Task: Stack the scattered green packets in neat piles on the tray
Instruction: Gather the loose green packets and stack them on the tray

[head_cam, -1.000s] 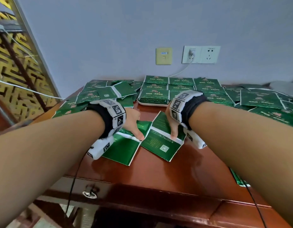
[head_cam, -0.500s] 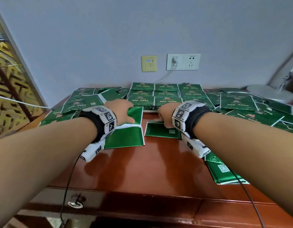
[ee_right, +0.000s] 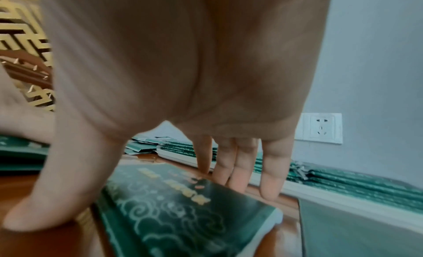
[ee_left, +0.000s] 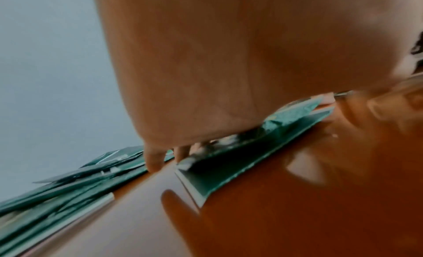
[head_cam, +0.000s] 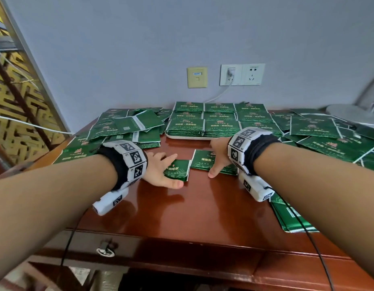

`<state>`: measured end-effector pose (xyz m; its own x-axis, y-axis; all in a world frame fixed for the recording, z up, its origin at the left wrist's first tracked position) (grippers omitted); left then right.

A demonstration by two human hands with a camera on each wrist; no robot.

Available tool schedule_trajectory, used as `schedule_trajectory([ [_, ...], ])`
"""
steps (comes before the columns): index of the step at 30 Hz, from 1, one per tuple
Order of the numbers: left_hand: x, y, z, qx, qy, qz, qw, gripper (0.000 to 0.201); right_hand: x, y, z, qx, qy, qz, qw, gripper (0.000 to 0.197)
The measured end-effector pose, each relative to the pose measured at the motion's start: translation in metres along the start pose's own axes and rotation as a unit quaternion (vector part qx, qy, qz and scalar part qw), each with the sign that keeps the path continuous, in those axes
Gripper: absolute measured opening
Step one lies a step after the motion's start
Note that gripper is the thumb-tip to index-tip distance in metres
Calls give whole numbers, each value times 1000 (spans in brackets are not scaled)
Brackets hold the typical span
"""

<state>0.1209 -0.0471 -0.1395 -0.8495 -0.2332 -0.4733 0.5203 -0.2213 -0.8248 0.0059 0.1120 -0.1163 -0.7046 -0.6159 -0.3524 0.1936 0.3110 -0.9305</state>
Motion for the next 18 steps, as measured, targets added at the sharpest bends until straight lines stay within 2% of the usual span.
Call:
schedule_trajectory([
  [3, 2, 13, -2, -15, -11, -6, 1000, 103, -2, -1, 3, -5, 2, 11, 1000, 82],
  [8, 0, 5, 0, -35, 14, -97, 995, 102, -3, 0, 2, 21, 16, 11, 1000, 90],
  [10, -1, 1, -3, -48, 32, -110, 992, 99, -5, 1, 3, 30, 23, 10, 999, 93],
  [15, -7, -1, -7, -134, 53, -80, 986, 95, -12, 4, 3, 48, 28, -9, 998, 97],
  [18, -9, -3, -8, -138, 41, -58, 988, 101, -13, 2, -1, 58, 28, -1, 998, 107],
])
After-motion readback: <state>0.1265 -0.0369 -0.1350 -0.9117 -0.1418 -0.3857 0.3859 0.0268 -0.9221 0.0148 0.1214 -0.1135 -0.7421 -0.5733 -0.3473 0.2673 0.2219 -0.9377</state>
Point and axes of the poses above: each hand's wrist, its own x-axis towards the middle knuckle, its own y-axis out of the palm, z = x × y, the point moved 1 cm from there along x, towards the middle knuckle, and after that the axes turned 3 degrees about x, right-handed, at the moved point
